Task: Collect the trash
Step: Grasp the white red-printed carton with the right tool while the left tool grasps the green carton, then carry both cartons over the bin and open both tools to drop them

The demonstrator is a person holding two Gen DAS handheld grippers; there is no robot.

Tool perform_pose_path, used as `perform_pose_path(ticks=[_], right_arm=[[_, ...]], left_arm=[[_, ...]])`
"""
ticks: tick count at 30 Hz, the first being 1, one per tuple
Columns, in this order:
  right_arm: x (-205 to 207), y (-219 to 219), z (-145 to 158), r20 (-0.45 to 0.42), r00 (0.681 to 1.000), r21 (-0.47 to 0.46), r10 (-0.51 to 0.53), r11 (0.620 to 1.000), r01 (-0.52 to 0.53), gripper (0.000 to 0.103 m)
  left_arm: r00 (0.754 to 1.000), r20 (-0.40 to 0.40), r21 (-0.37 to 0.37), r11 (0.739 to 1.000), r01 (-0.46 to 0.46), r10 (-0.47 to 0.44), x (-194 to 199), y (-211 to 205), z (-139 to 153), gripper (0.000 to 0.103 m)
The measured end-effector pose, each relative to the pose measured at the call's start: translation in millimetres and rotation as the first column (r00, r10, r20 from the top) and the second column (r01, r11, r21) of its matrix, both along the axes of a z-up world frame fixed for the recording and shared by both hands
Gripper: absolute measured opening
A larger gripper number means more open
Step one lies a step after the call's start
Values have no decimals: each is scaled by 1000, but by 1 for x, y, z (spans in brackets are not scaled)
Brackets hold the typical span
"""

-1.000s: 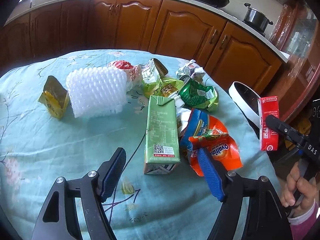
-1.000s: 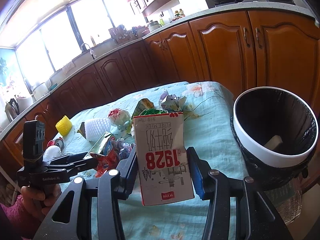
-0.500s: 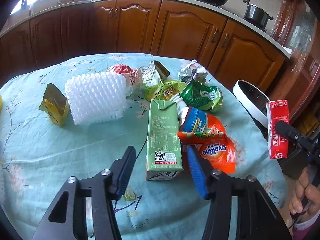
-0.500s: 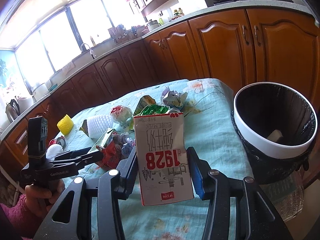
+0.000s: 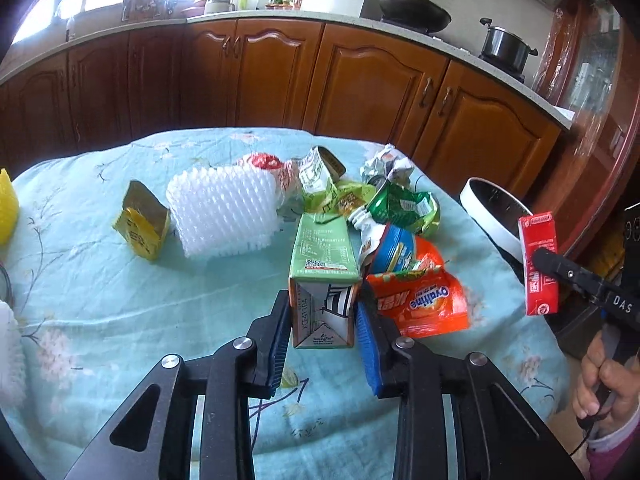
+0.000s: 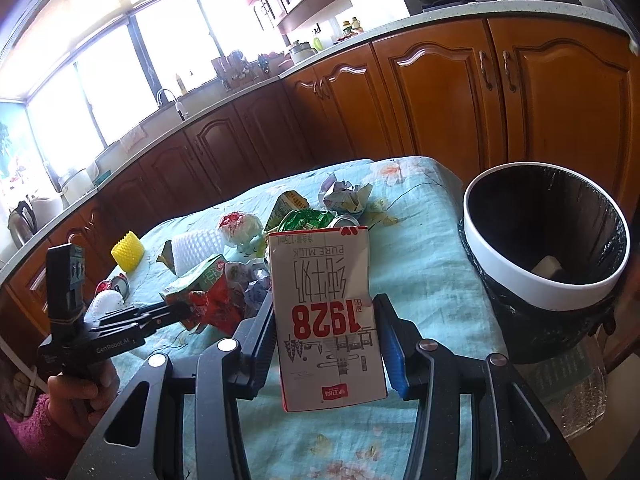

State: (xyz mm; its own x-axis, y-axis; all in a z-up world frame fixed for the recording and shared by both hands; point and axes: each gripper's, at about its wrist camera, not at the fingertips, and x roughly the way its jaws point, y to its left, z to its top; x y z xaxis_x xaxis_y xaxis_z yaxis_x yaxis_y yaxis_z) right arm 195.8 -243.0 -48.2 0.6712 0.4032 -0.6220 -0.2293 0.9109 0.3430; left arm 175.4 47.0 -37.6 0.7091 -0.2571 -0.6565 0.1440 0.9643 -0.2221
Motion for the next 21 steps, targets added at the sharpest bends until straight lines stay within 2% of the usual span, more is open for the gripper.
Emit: perform_pose_path(ticks=[6,11,21], right_arm=[[0,-7,4,10,1000,-2,-20,1000,20,47],[0,-20,9,20,999,7,-45,999,45,47],[2,-60,11,13,992,-2,-126,992,126,47]], left_arm=[[995,96,-22,1000,1,1,-11,-8,32,29],[988,153,-28,999,42,-37,-14,-25,50,29],[972,156,-36,982,185,-177,13,-84,50,29]])
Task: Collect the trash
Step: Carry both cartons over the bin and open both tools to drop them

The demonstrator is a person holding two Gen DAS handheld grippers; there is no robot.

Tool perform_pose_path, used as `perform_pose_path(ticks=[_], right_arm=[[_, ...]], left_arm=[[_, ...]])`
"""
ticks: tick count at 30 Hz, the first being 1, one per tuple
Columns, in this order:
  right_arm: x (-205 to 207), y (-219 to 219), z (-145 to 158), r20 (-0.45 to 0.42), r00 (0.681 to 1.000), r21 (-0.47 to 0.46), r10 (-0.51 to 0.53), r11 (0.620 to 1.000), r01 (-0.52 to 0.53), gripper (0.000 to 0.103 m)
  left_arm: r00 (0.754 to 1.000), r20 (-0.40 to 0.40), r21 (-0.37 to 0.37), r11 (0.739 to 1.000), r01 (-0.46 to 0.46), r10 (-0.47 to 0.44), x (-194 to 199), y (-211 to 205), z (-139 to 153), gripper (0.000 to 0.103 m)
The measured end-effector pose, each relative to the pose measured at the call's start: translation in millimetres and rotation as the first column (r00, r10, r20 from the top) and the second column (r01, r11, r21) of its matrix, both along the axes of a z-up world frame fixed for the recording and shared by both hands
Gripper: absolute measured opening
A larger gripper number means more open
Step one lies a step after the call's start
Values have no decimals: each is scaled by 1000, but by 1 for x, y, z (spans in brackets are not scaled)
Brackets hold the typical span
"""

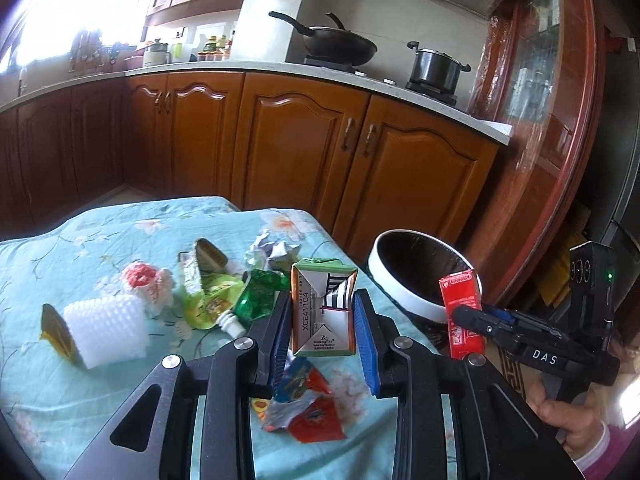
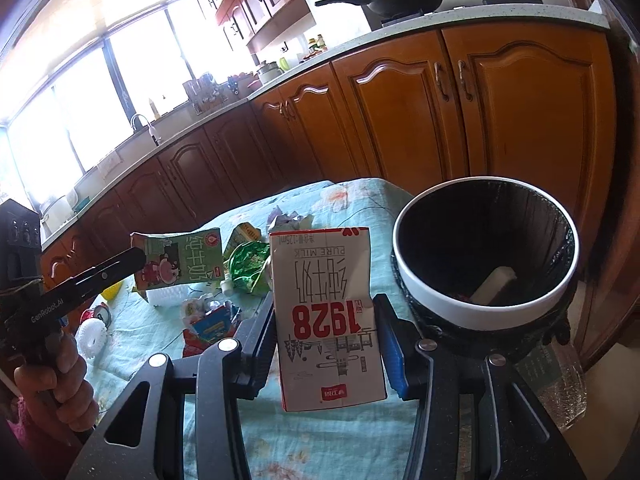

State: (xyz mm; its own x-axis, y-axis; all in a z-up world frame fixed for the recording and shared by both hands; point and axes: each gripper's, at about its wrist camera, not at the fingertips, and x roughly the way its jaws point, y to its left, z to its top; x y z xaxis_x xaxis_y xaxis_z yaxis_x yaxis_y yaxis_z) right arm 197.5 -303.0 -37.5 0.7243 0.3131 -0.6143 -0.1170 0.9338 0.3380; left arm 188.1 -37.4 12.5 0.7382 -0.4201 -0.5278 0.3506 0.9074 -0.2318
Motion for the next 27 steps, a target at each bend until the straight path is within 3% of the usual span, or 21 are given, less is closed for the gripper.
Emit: perform_pose_path(ticks=[9,27], right_arm=[[10,-43,-3,-43,996,-27,-85,996,84,47],[53,-101,-9,-129,976,-60,-177,984,170,46]], left_arm=[[992,-32,22,992,122,-121,45,-51,-9,29],[977,-70,24,979,202,-200,125,-131,-26,29]])
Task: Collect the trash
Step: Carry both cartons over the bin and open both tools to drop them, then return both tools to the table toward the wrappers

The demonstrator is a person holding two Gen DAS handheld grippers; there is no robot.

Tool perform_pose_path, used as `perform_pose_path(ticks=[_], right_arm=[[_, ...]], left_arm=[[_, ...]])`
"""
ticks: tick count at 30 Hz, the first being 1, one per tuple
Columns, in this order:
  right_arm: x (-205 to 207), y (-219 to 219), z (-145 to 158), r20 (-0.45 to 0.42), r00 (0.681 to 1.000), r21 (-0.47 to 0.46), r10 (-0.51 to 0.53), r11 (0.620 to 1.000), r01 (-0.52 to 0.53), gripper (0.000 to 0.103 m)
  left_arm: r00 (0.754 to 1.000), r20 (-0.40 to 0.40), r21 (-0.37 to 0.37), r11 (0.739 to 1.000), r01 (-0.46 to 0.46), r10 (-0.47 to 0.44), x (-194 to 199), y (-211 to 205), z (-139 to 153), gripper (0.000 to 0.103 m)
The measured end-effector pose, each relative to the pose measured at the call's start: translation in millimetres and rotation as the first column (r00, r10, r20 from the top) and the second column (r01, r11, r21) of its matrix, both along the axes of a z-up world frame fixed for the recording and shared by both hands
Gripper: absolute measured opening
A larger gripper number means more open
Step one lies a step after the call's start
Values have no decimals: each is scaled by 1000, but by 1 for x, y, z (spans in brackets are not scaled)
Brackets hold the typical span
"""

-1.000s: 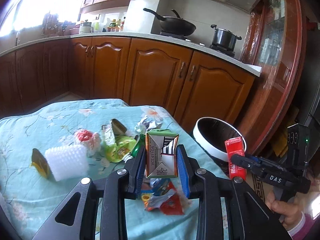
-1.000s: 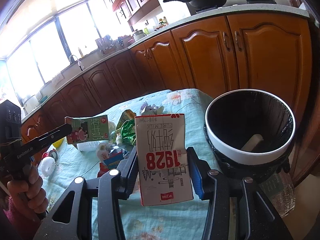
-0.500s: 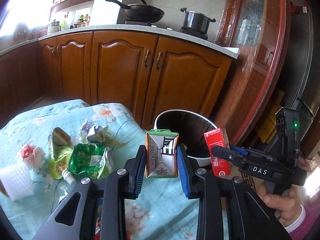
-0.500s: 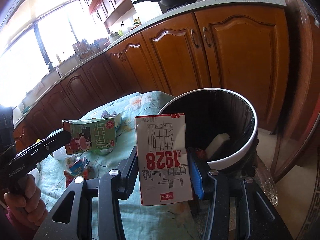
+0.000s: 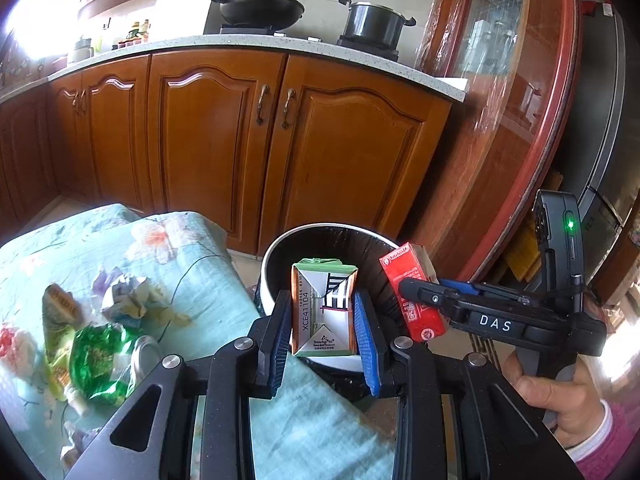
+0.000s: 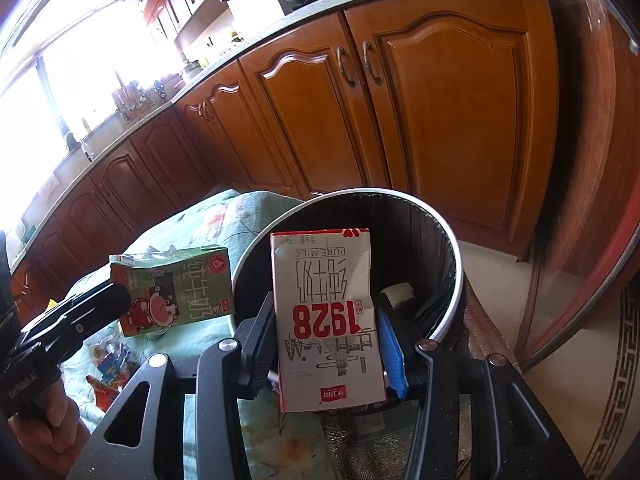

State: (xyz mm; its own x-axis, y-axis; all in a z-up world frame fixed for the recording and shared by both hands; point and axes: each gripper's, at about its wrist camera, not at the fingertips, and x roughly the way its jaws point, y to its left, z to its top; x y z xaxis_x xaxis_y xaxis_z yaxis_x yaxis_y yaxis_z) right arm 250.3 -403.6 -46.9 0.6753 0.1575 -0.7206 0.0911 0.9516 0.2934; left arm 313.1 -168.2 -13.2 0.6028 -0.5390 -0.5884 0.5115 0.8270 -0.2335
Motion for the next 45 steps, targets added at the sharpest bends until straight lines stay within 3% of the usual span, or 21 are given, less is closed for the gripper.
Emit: perform_pose_path(ticks=[10,19,22,24,27,33,45], right_arm=[[19,-14,-3,-34,999,-34,-3,999,2,46],[33,-26,-11,-74,997,-4,2,1000,-2,48],[33,-32,-10,-77,997,21,-2,1000,4,48],[30,-34,-7,-65,998,34,-9,999,11,56],[24,-36,-3,-33,999,51,-24,998,26,74],[0,-28,1,17,999,122,-38,992,36,91],[-44,36,-7,51,999,172,5,985,-14,93]], left_arm=[[1000,-24,25,1000,10,-9,33,-33,-12,29],[998,-68,39,999,15,-12,52,-53,-20,30],[997,-82,39,999,4,-1,54,-54,-20,43],[997,-80,36,999,-7,10,52,-52,-19,52],[996,-82,22,1000,-17,19,45,-44,-18,60],[995,-80,-20,998,-66,64,11,-14,-15,69],[975,-82,-41,977,-209,205,-71,79,-21,72]])
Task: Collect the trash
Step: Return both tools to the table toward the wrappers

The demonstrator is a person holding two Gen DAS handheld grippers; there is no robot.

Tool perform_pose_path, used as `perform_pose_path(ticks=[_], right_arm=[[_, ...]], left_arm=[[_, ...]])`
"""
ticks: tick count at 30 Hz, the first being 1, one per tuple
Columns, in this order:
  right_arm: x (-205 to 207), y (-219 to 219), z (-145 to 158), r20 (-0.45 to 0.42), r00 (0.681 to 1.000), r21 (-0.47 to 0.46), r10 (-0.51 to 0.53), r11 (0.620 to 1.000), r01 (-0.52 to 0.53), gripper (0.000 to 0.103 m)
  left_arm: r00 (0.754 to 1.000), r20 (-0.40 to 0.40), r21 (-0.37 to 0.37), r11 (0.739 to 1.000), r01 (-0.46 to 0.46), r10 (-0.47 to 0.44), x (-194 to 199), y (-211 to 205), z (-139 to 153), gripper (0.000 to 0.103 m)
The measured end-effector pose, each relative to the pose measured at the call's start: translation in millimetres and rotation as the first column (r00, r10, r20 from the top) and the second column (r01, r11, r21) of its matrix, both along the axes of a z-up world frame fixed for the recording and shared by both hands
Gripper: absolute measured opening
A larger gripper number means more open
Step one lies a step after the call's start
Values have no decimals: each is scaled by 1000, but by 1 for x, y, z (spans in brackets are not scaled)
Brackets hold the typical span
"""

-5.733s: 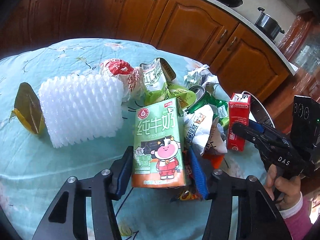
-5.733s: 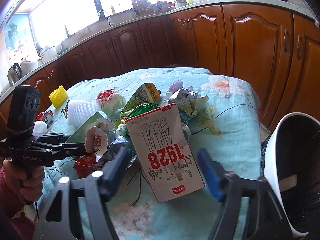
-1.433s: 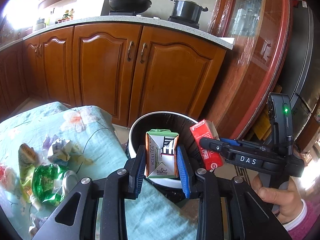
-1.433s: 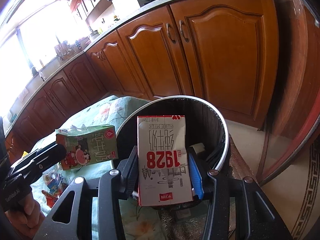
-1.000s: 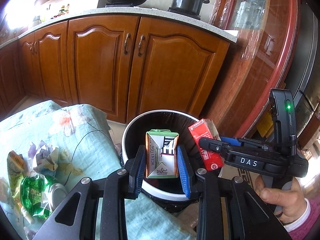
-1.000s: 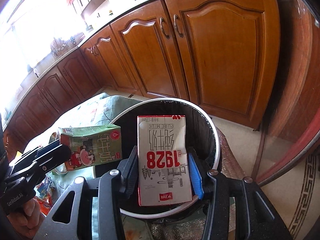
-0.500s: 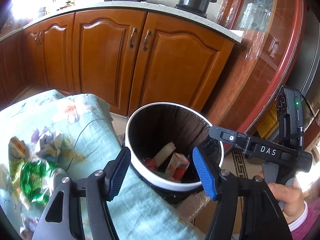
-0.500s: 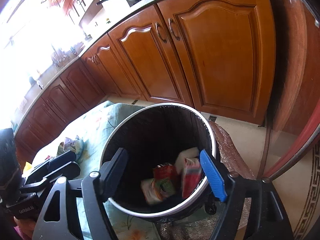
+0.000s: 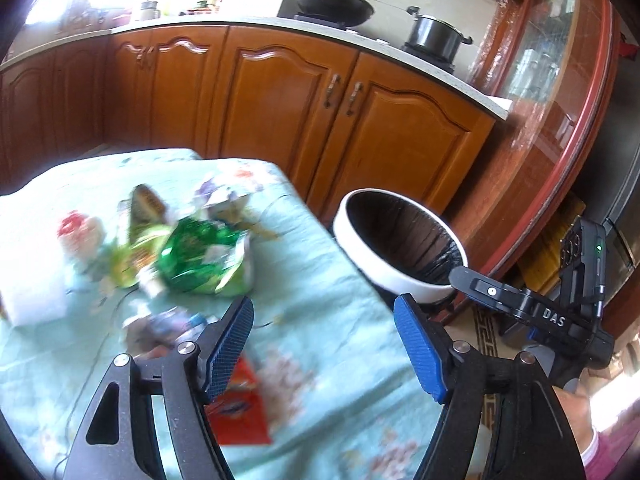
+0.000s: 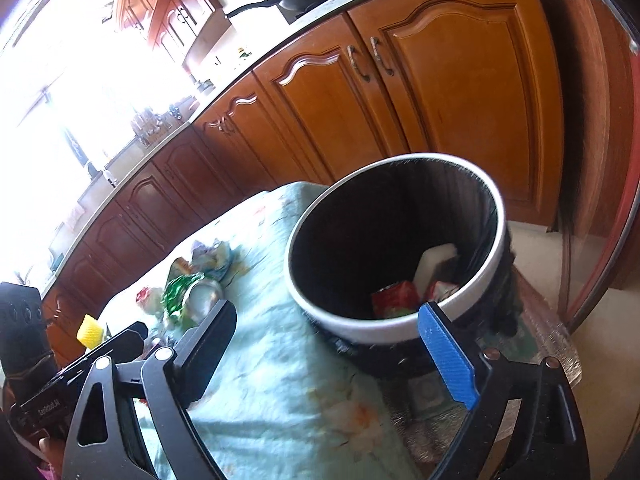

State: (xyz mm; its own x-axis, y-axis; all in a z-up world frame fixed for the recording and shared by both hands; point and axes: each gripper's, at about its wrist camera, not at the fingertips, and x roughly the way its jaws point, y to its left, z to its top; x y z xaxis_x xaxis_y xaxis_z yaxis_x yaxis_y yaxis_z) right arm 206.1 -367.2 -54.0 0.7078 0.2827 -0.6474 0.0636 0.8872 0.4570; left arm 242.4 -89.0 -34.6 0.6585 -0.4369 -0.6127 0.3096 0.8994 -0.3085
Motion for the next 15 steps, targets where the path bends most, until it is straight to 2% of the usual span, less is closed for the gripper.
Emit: perform_pose_path(ticks=[6,15], right_arm=[[-11,35,-6,-11,998,32,62,998,-62,93],[-21,90,-14,-27,984,68,176,982,-174,93]], left_arm=[[995,-14,-3,996,-94,94,-36,48,-2,72],[975,-63,-16,977,-214,212,-75,103,-7,72]])
